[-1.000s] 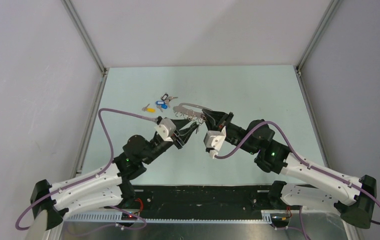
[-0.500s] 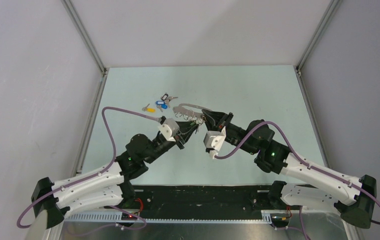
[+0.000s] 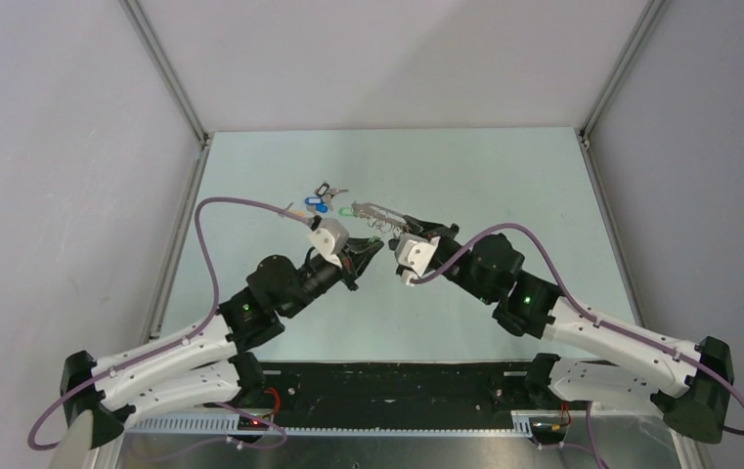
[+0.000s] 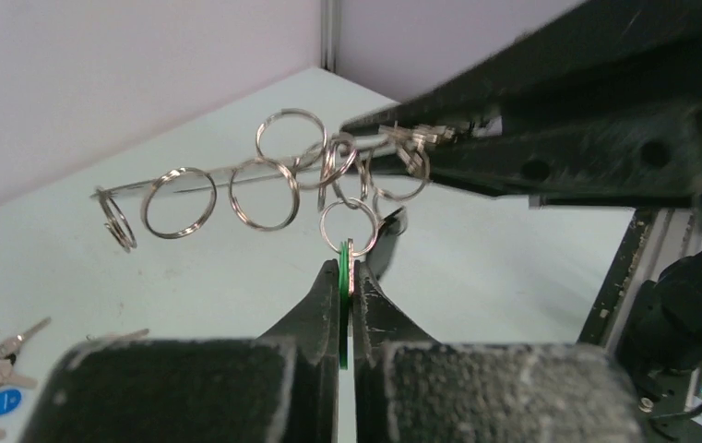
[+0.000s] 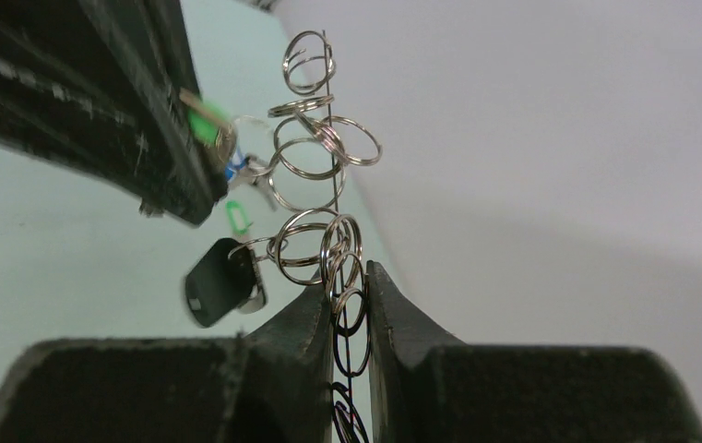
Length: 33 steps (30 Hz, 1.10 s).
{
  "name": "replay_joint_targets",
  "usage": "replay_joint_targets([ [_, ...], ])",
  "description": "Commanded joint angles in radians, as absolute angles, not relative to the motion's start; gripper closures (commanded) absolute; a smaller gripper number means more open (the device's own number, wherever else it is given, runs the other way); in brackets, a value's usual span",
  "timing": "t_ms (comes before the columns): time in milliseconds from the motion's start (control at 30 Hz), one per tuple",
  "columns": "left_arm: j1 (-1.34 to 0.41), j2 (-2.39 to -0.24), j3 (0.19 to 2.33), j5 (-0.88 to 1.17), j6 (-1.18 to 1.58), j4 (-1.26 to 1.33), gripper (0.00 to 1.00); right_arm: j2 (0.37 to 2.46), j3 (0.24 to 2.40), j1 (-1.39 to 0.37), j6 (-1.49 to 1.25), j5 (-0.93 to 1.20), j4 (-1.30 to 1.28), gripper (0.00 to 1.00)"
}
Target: Remove the keys from the keyring
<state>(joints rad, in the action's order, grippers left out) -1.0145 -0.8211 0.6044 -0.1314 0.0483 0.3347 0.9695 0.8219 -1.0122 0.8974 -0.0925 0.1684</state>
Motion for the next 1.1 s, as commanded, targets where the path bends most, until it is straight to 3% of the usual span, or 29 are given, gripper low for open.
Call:
replay_joint_targets([
  [0,-1.018,-0.829,0.751,-0.172,0.159,0.066,1.00,0.972,0.763,-1.008,0.663,-0.232,0.194,1.00],
  [133,-1.017,-0.895,0.893,-0.166,0.157,-0.205,1.00,0.953,0.680,-1.020,0.483,-0.320,0.241,1.00],
  [233,-1.018,-0.959,1.015,-0.179,0.065,-0.405,1.00,0.926,0.615,-1.033,0.339,-0.382,0.259,0.57],
  [300,-1.018,-0.999,1.091,-0.193,-0.010,-0.542,1.00,0.893,0.571,-1.039,0.246,-0.396,0.272,0.49],
  [667,-1.042,-1.070,1.200,-0.452,-0.560,-0.629,1.00,0.675,0.348,-1.040,0.032,-0.356,0.417,0.40],
  [767,-1.043,-1.119,1.216,-0.567,-0.615,-0.612,1.00,0.683,0.336,-1.040,-0.059,-0.404,0.447,0.34],
  [900,-1.043,-1.132,1.183,-0.581,-0.593,-0.523,1.00,0.703,0.350,-1.053,-0.200,-0.518,0.422,0.38],
  [1033,-1.043,-1.064,1.079,-0.531,-0.590,-0.364,1.00,0.683,0.370,-1.044,-0.293,-0.500,0.376,0.18],
  [1067,-1.044,-1.044,1.062,-0.523,-0.597,-0.323,1.00,0.665,0.371,-1.040,-0.292,-0.452,0.365,0.07],
])
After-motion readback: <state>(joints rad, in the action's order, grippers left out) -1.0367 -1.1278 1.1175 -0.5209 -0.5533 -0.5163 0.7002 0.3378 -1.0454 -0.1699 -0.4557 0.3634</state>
